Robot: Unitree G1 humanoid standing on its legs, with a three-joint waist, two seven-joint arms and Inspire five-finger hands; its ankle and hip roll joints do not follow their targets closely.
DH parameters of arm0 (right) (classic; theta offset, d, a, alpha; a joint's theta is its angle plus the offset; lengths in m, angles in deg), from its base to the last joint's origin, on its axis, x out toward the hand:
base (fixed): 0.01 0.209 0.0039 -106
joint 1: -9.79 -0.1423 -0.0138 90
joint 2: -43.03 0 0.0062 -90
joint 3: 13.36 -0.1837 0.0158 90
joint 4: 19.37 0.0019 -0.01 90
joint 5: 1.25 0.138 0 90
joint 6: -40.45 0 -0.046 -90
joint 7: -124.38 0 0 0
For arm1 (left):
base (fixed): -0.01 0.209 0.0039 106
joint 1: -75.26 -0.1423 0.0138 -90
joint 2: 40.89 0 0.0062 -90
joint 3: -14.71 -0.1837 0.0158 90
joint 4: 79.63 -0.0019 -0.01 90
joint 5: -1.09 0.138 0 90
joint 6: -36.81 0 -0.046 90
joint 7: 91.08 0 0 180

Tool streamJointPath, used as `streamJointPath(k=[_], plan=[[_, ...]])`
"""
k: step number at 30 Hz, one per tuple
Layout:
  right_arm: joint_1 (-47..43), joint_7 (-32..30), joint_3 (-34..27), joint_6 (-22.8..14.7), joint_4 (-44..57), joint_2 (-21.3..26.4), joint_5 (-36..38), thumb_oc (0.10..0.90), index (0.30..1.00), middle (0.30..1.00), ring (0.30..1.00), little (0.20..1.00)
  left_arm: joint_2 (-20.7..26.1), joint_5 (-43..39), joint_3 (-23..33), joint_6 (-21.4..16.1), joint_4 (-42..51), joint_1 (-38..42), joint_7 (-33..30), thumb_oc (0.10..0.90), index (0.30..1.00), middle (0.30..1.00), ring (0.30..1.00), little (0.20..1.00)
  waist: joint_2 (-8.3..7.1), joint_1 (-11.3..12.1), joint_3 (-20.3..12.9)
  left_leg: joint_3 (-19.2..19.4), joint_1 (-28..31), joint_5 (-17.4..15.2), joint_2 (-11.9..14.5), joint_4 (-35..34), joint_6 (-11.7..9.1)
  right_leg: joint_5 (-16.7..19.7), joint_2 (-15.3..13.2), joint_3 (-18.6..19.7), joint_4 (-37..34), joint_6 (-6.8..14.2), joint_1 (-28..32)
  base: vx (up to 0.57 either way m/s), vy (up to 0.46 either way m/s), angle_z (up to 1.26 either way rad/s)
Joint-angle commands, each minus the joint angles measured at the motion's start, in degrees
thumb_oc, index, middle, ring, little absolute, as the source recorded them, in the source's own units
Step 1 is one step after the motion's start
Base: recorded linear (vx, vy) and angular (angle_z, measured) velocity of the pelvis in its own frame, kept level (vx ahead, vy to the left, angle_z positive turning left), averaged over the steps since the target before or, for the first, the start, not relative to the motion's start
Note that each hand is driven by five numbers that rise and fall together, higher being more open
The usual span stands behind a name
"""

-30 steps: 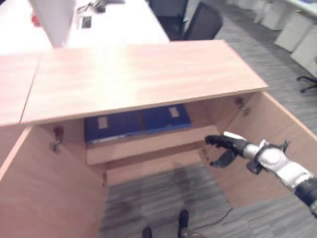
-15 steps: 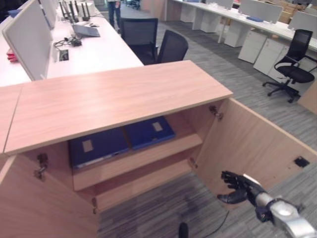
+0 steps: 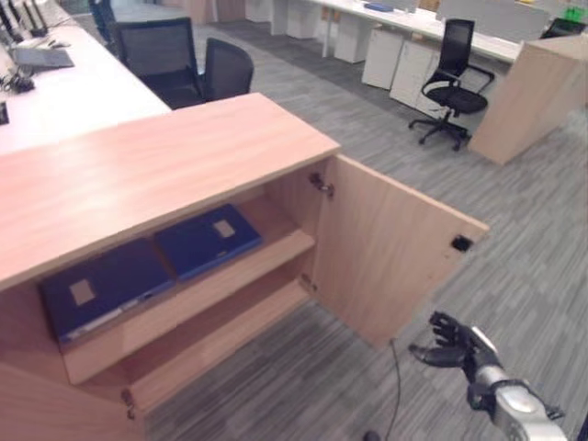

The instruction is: Put the empty folder in the office cabinet

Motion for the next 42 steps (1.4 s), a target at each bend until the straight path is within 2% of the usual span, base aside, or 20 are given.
streamJointPath(k=[1, 6, 11, 15, 20, 29, 31, 35, 42], plan=[[-4.35, -2.35, -4.69, -5.28, 3.37, 1.75, 1.14, 0.8, 0.9, 0.9, 0.9, 0.9, 2.54, -1.59, 1.2, -0.28, -2.3, 3.03, -1.18, 0.8, 0.9, 0.9, 0.9, 0.9, -2.06, -1.08, -2.45, -5.64, -0.39, -6.28, -1.6, -0.07, 1.76, -0.48, -2.08, 1.39, 3.41, 3.25, -4.19, 0.08, -0.127, -0.12], [-5.55, -3.07, -5.04, -5.61, 2.61, 4.38, 1.01, 0.8, 0.9, 0.9, 0.9, 0.9, 1.58, -1.97, -0.62, -0.27, -1.93, 3.89, -1.3, 0.8, 0.9, 0.9, 0.9, 0.9, -1.57, -2.2, -3.02, -4.91, 0.64, -6.32, 0.91, 0.91, 0.63, -3.33, 1.2, 3.48, 3.43, 1.75, -3.77, 0.06, -0.142, -0.09], [-8.4, -3.62, -4.93, -5.94, 1.3, 8.38, 1.09, 0.8, 0.9, 0.9, 0.9, 0.9, 0.91, -3.06, -1.03, -0.17, -1.83, 4.16, -1.66, 0.8, 0.9, 0.9, 0.9, 0.9, -1.18, -2.21, -3.12, -4.55, 0.29, -6.66, 3.22, 3.57, -0.56, -5.5, 3.57, 4.04, 3.56, 0.46, -3.15, 0.06, -0.14, -0.07], [-12.85, -3.77, -4.2, -6.92, 0.64, 12.78, 2.09, 0.8, 0.9, 0.9, 0.9, 0.9, 0.59, -3.83, -1.54, -0.3, -1.65, 3.79, -2.02, 0.8, 0.9, 0.9, 0.9, 0.9, -0.97, -1.68, -2.47, -5.0, -0.84, -6.97, 4.85, 6.91, -1.6, -6.94, 5.28, 4.0, 3.34, -0.73, -2.33, 0.03, -0.12, -0.01], [-19.18, -4.0, -1.25, -8.41, -0.08, 15.19, 3.78, 0.8, 0.9, 0.9, 0.9, 0.9, 0.73, -5.67, -1.28, -0.42, -1.54, 2.93, -2.56, 0.8, 0.9, 0.9, 0.9, 0.9, -1.04, -0.21, -2.12, -5.81, -0.77, -7.06, 6.09, 7.98, -2.38, -8.36, 6.98, 3.42, 2.09, -1.74, -0.41, 0.04, -0.104, -0.02], [-24.43, -4.18, 1.35, -9.44, -0.97, 16.05, 6.14, 0.8, 0.9, 0.9, 0.9, 0.9, 1.62, -7.23, -0.62, -0.53, -1.78, 2.22, -3.11, 0.8, 0.9, 0.9, 0.9, 0.9, -0.98, 1.14, -1.71, -6.86, -0.26, -6.16, 6.72, 6.82, -3.06, -9.48, 8.08, 2.5, 1.31, -2.34, 1.24, 0.03, -0.05, 0.12], [-28.93, -4.39, 2.94, -9.7, -4.82, 16.55, 8.97, 0.8, 0.9, 0.9, 0.9, 0.9, 2.31, -8.94, -0.97, -0.83, -1.34, 1.49, -2.89, 0.8, 0.9, 0.9, 0.9, 0.9, -0.82, 1.99, -1.24, -7.4, 0.04, -5.09, 6.79, 5.02, -3.49, -9.68, 8.32, 1.81, 1.27, -2.5, 1.4, 0.03, -0.048, 0.16], [-31.89, -4.3, 3.99, -10.26, -7.15, 16.55, 11.47, 0.8, 0.9, 0.9, 0.9, 0.9, 2.59, -9.27, -1.27, -0.84, -1.45, 1.1, -2.89, 0.8, 0.9, 0.9, 0.9, 0.9, -0.7, 2.48, -1.24, -7.69, 0.23, -4.54, 6.82, 3.97, -3.68, -9.78, 8.53, 1.45, 1.13, -2.56, 1.53, 0.01, -0.025, 0.11], [-39.32, -4.74, 7.7, -10.14, -13.17, 17.25, 12.8, 0.8, 0.9, 0.9, 0.9, 0.9, 3.13, -10.29, -2.16, -1.16, -2.03, 0.65, -2.99, 0.8, 0.9, 0.9, 0.9, 0.9, -0.54, 3.17, -1.05, -8.06, 0.52, -3.72, 7.04, 2.91, -4.02, -9.9, 8.77, 0.9, 0.93, -2.7, 1.83, 0.01, -0.027, 0.06]])
